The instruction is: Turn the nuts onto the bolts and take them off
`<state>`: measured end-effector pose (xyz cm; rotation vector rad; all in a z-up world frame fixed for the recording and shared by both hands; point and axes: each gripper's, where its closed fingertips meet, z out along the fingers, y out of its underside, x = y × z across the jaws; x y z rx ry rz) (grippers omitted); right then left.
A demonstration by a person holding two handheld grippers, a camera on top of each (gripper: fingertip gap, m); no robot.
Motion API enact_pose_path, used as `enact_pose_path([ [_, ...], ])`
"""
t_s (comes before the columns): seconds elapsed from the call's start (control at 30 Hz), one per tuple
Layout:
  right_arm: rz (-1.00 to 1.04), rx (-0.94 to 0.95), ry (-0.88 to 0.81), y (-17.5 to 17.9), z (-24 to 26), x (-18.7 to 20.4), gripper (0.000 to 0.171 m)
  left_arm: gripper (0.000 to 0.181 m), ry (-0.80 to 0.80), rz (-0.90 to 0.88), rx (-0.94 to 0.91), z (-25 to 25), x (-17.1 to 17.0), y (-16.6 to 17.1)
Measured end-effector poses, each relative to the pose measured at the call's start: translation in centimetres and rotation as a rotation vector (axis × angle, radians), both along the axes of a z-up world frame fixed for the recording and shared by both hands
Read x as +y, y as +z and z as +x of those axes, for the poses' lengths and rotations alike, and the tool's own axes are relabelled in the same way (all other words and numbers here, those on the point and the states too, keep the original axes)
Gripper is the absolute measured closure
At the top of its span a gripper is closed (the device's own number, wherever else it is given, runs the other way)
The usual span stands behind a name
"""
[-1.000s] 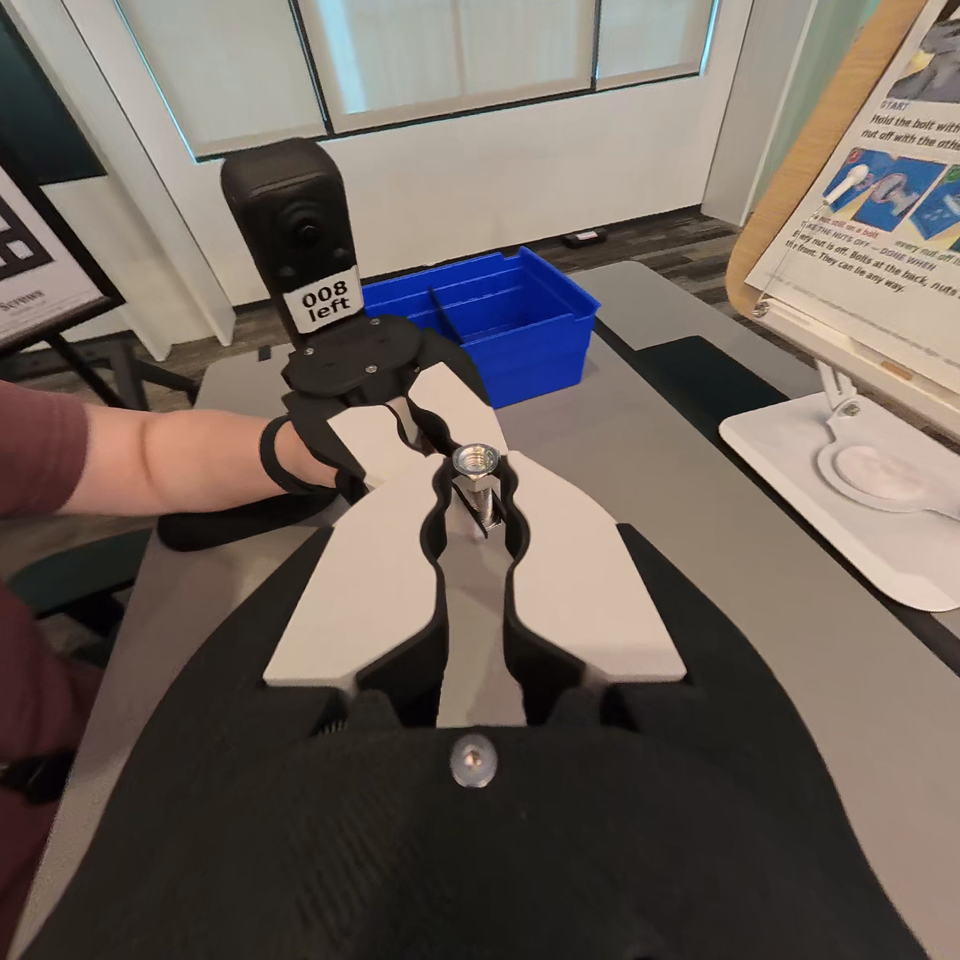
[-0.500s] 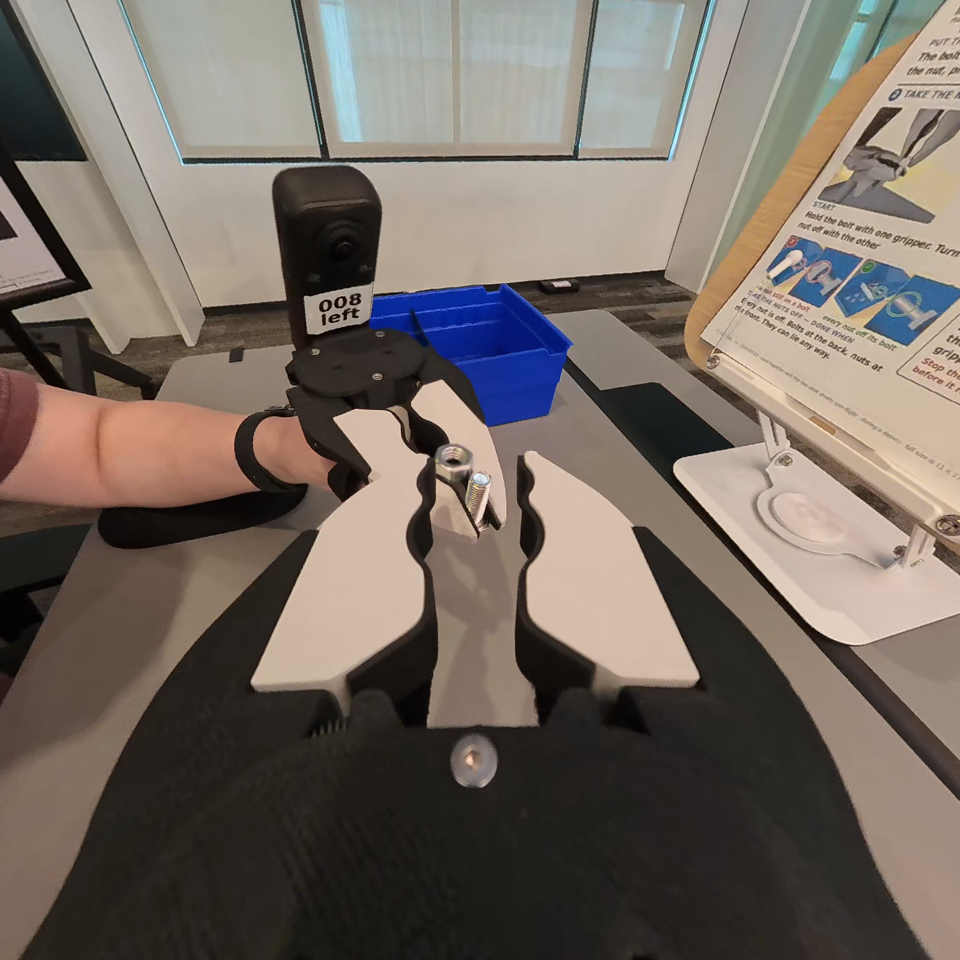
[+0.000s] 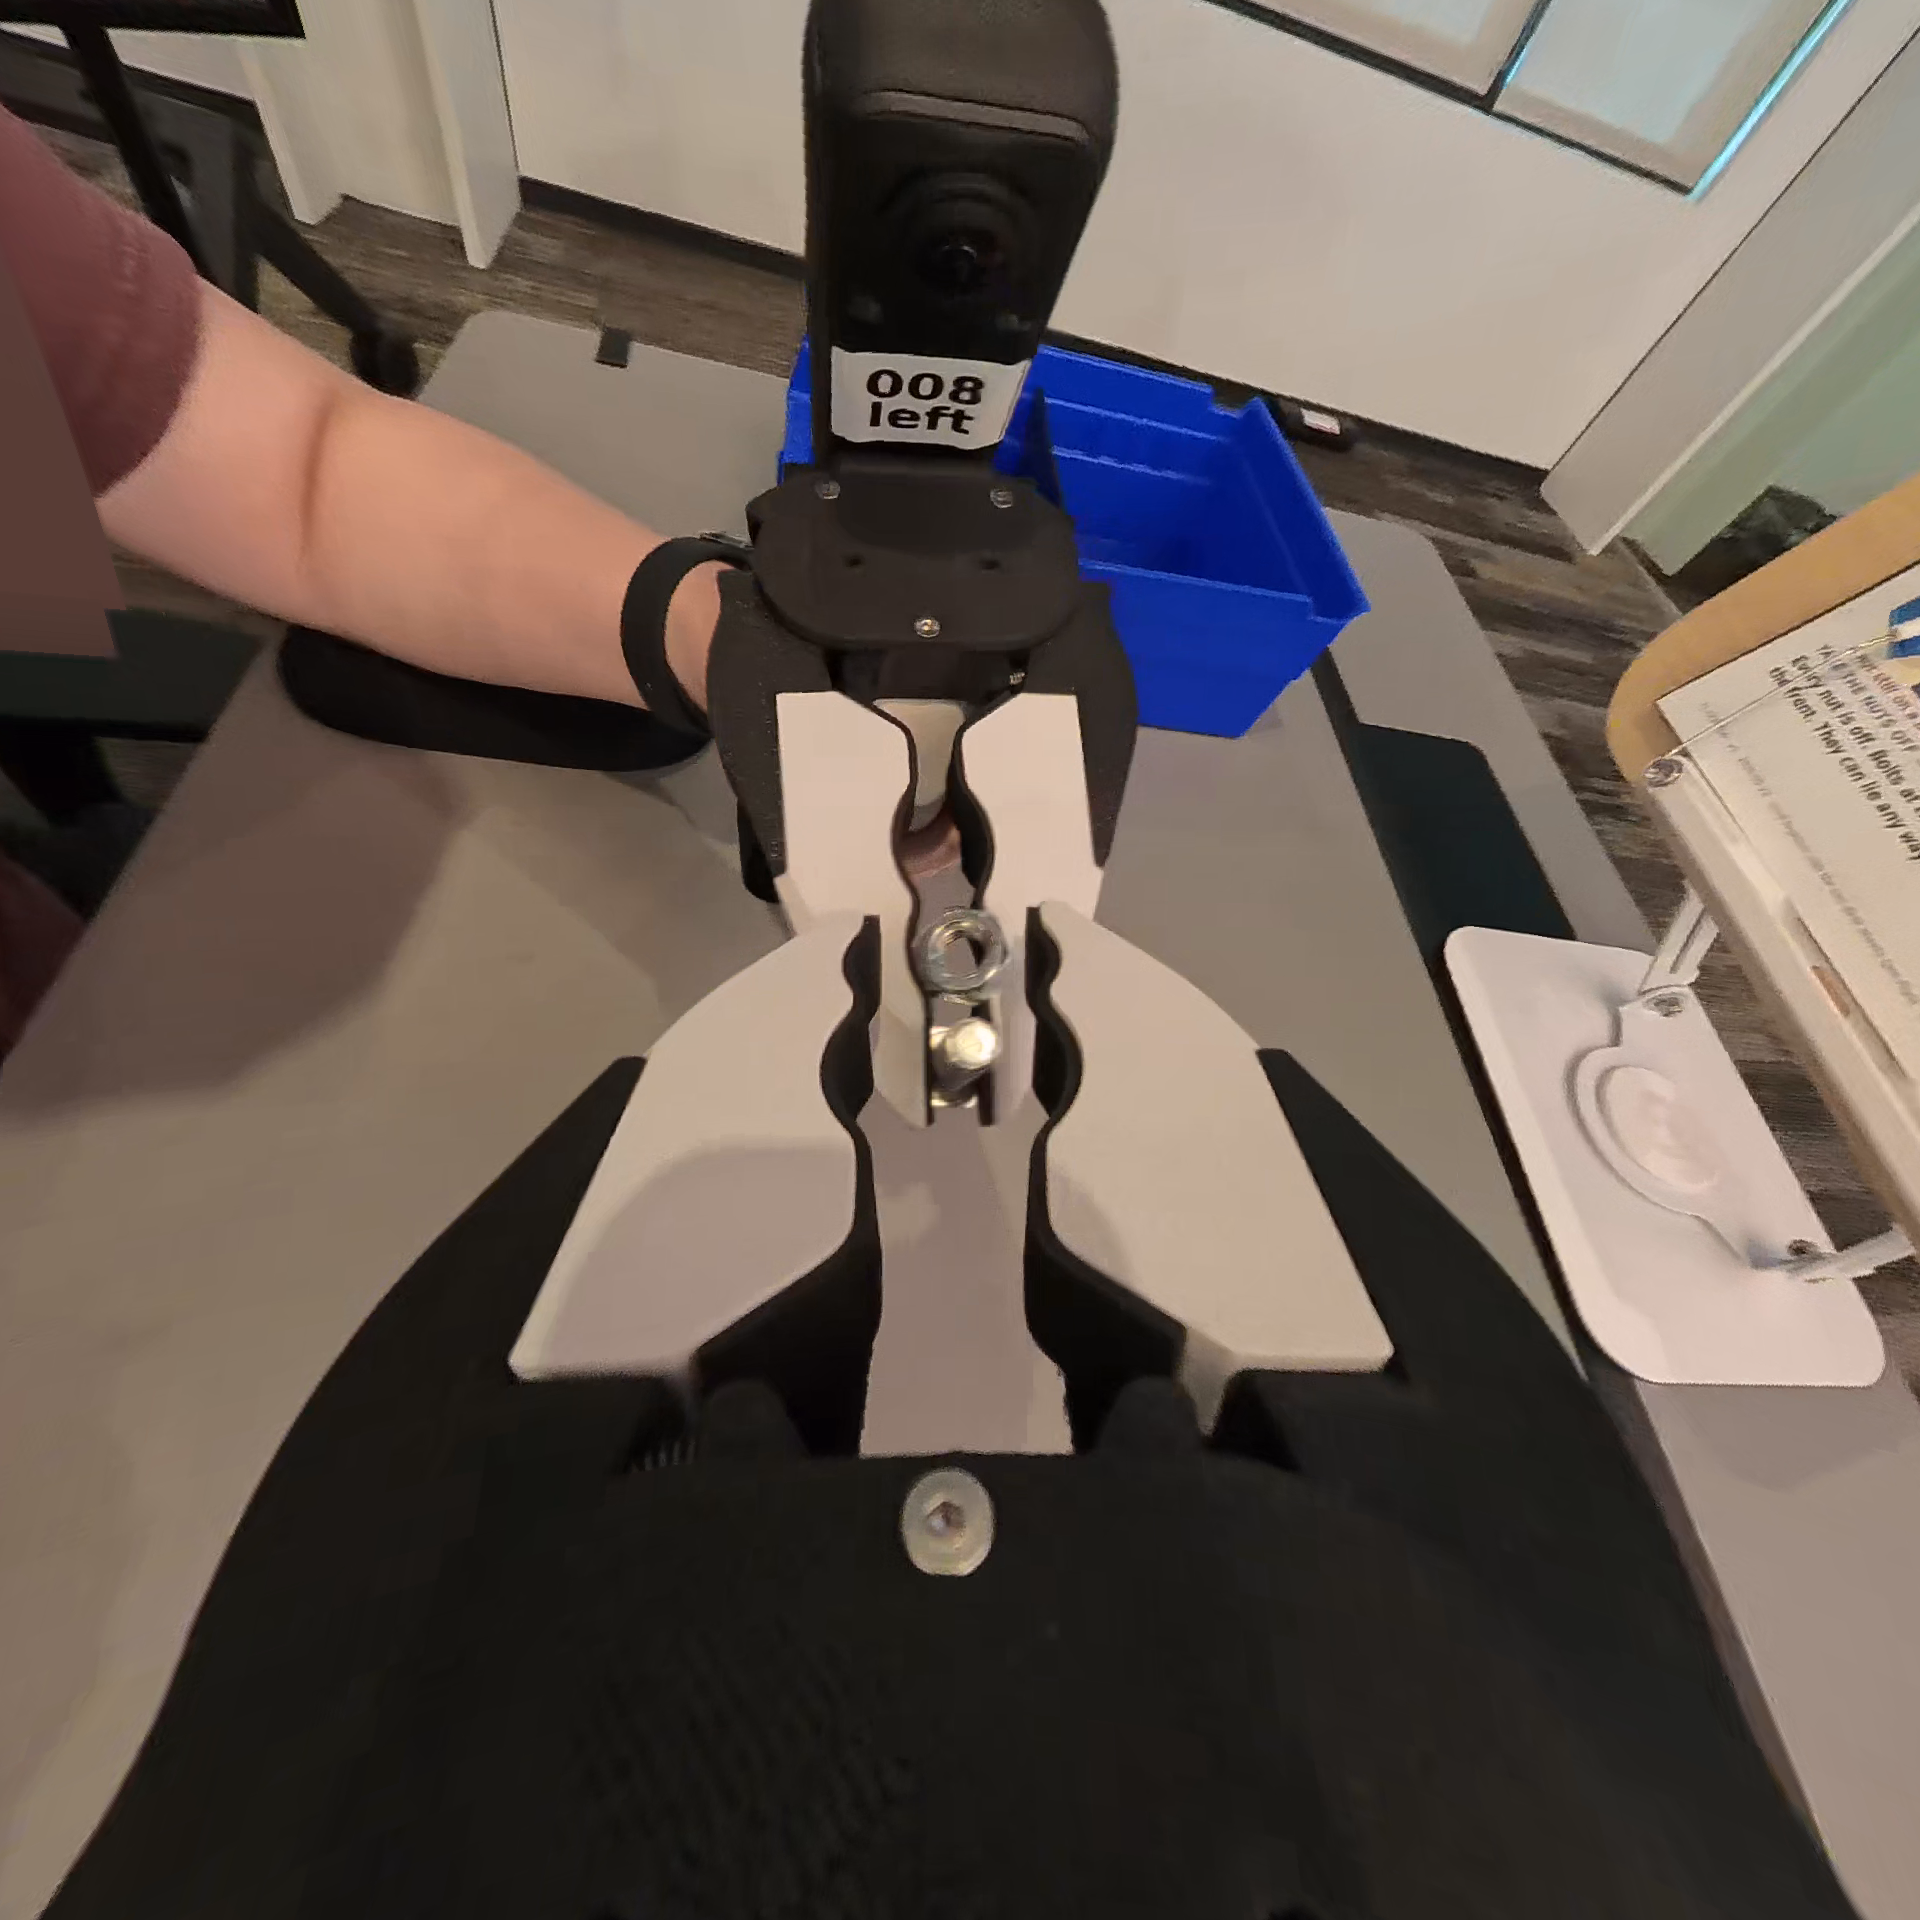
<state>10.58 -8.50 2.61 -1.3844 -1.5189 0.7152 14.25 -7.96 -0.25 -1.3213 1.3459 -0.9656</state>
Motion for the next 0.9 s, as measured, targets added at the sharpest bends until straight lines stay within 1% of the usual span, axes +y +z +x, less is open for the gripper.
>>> enact_pose_path([
  [0.1,-0.015,-0.048,0.001,-0.5,0.5,-0.1,0.144,0.172,-0.048,0.015,0.020,0.4,-1.1,-0.2],
  [0.17,-0.010,-0.075,0.032,-0.9,0.6,-0.7,0.145,0.172,-0.078,0.028,0.043,0.6,-1.6,-0.5],
  [0.27,0.005,-0.122,0.081,-1.5,0.7,-1.7,0.152,0.172,-0.120,0.033,0.074,0.7,-2.4,-1.0],
  [0.47,-0.026,-0.170,0.091,-1.9,1.0,-2.3,0.153,0.172,-0.145,0.076,0.112,0.9,-3.1,-1.5],
  [0.6,0.030,-0.190,0.076,-1.9,1.0,-2.1,0.153,0.172,-0.139,0.062,0.112,0.9,-2.9,-1.6],
  [0.73,0.071,-0.187,0.061,-1.6,0.8,-1.9,0.153,0.172,-0.133,0.055,0.111,0.8,-2.8,-1.5],
  [0.83,0.066,-0.149,0.044,-0.9,0.9,-1.6,0.153,0.172,-0.133,0.057,0.113,0.8,-2.7,-1.6],
  [0.9,0.039,-0.099,-0.015,0.0,1.3,-0.6,0.153,0.172,-0.120,0.065,0.111,0.7,-2.4,-1.7],
])
